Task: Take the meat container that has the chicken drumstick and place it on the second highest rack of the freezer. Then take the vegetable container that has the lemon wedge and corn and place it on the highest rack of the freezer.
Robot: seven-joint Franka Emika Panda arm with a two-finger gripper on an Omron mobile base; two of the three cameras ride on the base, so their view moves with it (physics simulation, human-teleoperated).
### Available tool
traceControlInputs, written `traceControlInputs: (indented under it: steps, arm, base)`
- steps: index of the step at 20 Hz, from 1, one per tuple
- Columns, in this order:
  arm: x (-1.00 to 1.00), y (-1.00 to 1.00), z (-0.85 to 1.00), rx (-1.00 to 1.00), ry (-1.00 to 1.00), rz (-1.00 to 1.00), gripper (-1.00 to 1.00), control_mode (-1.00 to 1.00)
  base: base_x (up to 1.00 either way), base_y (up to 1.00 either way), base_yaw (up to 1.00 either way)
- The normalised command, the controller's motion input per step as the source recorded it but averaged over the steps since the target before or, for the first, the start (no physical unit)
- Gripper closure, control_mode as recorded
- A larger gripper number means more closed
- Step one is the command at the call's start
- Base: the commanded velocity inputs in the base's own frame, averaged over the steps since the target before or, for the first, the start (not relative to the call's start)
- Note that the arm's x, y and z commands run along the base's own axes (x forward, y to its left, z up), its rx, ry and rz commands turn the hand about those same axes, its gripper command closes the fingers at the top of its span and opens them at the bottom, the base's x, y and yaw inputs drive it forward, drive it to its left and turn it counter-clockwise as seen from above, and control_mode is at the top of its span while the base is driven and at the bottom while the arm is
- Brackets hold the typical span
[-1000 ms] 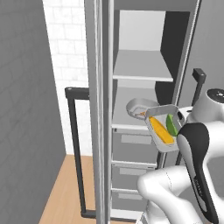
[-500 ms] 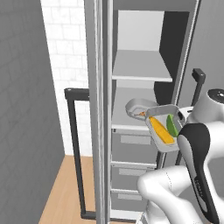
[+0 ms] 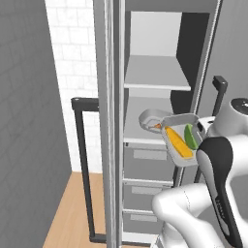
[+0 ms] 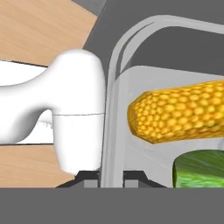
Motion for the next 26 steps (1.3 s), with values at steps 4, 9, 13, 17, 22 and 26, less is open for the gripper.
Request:
traceControlInputs:
  steps: [4,9,13,17,22,26]
  arm:
    - [0.15,0.06,0.27,-0.01,-0.12,-0.07,1.0,-1.0]
    - [0.37,0.1,0.48,0.02,-0.09,-0.18,1.0,-1.0]
    - [0.34,0.03,0.4,0.0,-0.16,-0.1,1.0,-1.0]
    - [0.41,0.0,0.25,0.0,-0.16,-0.05,1.0,-1.0]
    - [0.6,0.0,0.39,0.0,-0.06,-0.01,1.0,-1.0]
    - [0.51,-0.02,0.44,0.0,0.0,0.0,1.0,-1.0]
  base:
    - [0.0,0.0,0.0]
    - [0.0,0.0,0.0]
    - [0.0,0.0,0.0]
    - [0.0,0.0,0.0]
    - [0.0,0.0,0.0]
    - [0.0,0.0,0.0]
